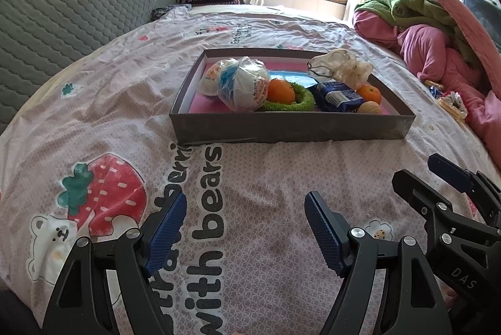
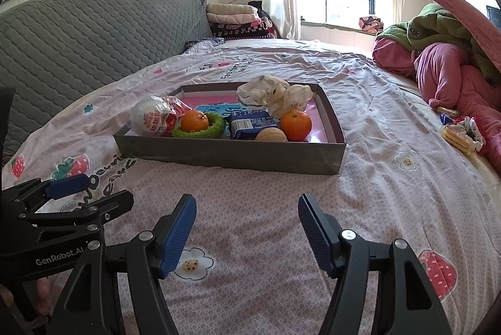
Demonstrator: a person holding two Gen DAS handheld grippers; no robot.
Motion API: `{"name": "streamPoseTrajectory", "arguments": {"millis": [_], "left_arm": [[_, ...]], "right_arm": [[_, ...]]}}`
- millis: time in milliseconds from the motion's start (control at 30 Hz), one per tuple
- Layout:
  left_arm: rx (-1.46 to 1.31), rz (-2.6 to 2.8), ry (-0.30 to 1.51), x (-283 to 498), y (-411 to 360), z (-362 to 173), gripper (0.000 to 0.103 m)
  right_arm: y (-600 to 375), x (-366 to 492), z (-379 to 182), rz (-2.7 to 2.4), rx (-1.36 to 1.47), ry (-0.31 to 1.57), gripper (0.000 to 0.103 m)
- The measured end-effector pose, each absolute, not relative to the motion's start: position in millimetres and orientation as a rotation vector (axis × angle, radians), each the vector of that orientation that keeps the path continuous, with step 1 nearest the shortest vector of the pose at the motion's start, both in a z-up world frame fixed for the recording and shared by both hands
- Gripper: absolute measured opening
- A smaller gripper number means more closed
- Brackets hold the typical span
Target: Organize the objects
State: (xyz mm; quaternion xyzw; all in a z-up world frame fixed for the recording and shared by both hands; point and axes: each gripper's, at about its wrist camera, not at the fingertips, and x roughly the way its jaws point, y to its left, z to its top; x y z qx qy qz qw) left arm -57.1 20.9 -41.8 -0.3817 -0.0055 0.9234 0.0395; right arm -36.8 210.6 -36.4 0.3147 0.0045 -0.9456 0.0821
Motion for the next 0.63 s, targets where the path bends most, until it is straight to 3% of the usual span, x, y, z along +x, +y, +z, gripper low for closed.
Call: {"name": "streamPoseTrajectory", "arguments": {"millis": [633], "left_arm": [[-1.177, 2.830, -0.021, -57.8, 21.5, -47.3, 0.079]], "right_arm": [[206.8, -40.4, -43.1, -2.804, 0.972, 0.022, 0.067]]}}
